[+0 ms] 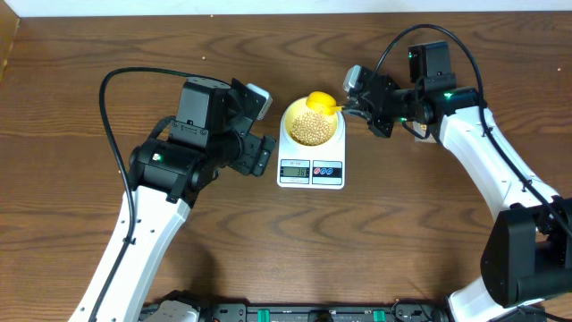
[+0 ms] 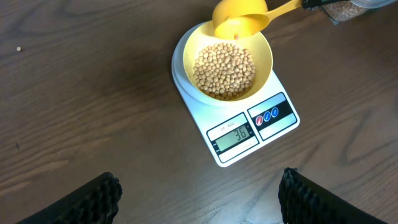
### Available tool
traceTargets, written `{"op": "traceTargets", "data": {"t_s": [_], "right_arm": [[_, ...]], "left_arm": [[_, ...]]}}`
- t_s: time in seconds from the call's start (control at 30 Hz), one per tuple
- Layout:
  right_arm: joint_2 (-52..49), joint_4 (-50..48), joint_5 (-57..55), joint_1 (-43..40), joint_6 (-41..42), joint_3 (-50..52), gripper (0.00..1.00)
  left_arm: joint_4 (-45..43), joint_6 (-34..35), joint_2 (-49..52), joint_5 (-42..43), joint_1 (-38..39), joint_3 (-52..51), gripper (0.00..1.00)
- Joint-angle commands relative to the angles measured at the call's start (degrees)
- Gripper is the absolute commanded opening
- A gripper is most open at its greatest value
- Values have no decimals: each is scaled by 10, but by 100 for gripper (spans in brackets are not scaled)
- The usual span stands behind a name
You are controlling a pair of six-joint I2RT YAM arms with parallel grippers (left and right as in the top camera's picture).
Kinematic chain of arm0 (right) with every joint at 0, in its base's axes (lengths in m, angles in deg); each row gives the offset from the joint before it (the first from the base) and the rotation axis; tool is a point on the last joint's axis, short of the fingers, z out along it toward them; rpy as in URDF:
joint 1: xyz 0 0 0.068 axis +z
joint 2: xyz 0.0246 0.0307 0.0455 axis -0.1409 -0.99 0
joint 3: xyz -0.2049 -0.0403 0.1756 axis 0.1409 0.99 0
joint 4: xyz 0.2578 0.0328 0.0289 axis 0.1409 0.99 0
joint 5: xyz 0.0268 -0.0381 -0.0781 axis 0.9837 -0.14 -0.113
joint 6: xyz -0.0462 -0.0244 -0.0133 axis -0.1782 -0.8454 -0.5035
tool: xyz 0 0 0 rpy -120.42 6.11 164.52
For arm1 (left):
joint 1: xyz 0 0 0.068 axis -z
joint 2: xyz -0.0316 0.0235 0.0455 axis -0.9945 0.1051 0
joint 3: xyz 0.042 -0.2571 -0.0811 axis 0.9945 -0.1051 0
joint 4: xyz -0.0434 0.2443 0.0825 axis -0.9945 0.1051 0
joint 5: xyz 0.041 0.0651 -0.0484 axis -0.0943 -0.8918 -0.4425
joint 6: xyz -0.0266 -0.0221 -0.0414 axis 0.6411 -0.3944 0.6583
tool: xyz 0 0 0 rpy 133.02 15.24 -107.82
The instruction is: Scoop item into bowl and weigh 50g on scale
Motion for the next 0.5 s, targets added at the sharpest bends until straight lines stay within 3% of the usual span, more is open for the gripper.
{"op": "traceTargets", "data": {"t_s": [0.0,0.17,0.27,0.47], "right_arm": [[-11,0,4,4,-14,1,1],[-11,-15,15,4,2,0,1],[-11,-66,22,4,90,0,1],[-10,-142,43,4,172,0,1]], "left_arm": [[2,-7,2,7,-2,0,83],[2,-7,2,7,-2,0,83],[2,-7,2,7,-2,0,83],[2,-7,2,7,-2,0,83]]}}
